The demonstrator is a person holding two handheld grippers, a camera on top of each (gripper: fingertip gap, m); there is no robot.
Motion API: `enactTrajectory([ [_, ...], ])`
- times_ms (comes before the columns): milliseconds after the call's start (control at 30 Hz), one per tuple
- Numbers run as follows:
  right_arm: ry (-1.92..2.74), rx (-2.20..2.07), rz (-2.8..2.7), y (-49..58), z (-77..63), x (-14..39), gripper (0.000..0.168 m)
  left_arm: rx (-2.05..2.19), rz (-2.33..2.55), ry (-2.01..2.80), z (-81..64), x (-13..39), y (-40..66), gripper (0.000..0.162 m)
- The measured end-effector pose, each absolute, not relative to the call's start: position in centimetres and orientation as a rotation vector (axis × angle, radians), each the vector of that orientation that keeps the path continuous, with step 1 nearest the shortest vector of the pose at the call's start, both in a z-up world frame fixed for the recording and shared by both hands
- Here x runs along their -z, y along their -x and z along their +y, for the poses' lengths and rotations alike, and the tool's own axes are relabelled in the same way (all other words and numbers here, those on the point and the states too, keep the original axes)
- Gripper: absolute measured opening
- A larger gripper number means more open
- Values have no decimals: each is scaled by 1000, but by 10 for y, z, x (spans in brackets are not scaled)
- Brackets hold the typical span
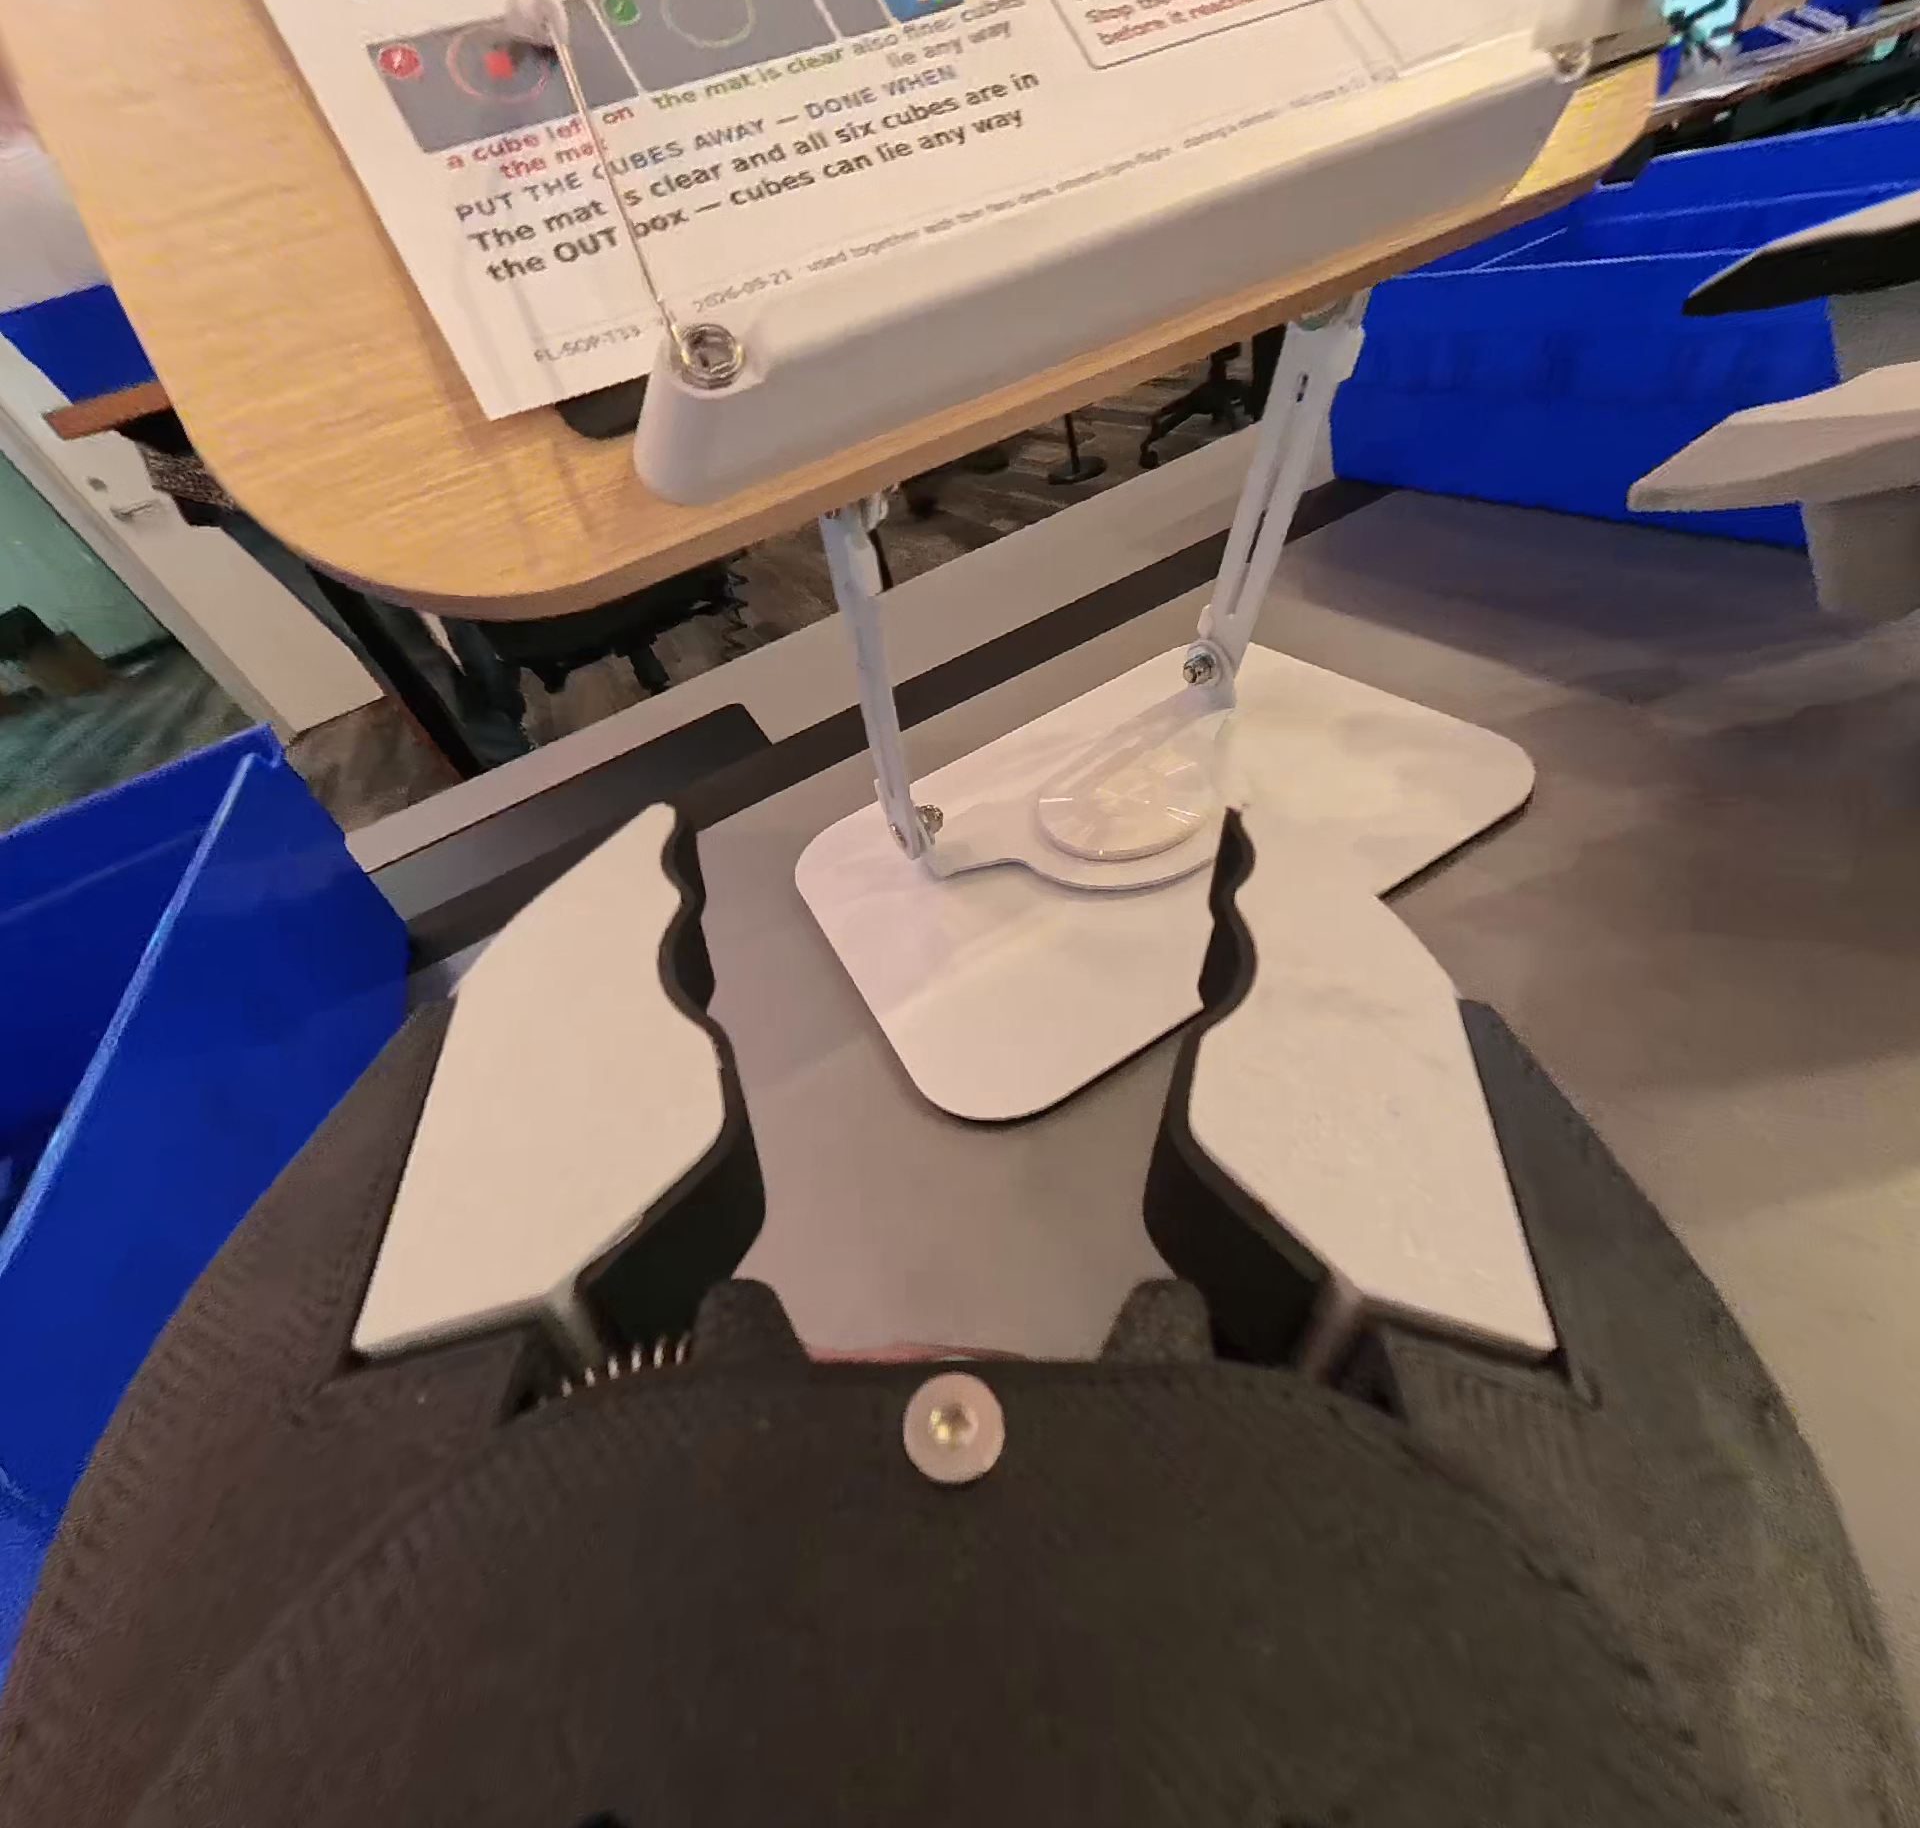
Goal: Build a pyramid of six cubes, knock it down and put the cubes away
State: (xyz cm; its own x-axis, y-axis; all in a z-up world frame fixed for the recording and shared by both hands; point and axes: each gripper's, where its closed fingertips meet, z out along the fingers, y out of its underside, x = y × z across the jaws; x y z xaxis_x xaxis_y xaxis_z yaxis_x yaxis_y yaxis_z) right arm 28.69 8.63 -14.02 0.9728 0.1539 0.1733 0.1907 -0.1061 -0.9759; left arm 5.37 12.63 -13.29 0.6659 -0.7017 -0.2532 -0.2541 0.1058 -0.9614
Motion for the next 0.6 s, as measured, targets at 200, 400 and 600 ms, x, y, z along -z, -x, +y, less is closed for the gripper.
enactTrajectory([
  [200, 1689, 8, -251, -288, 87, 142, 104, 432, 829, 1484, 126, 133, -53, 93],
  [400, 1670, 65, -303, -281, 85, 136, 103, 420, 856, 1440, 121, 126, -56, 92],
  [600, 1682, 59, -297, -284, 87, 139, 103, 457, 833, 1436, 122, 119, -52, 88],
])
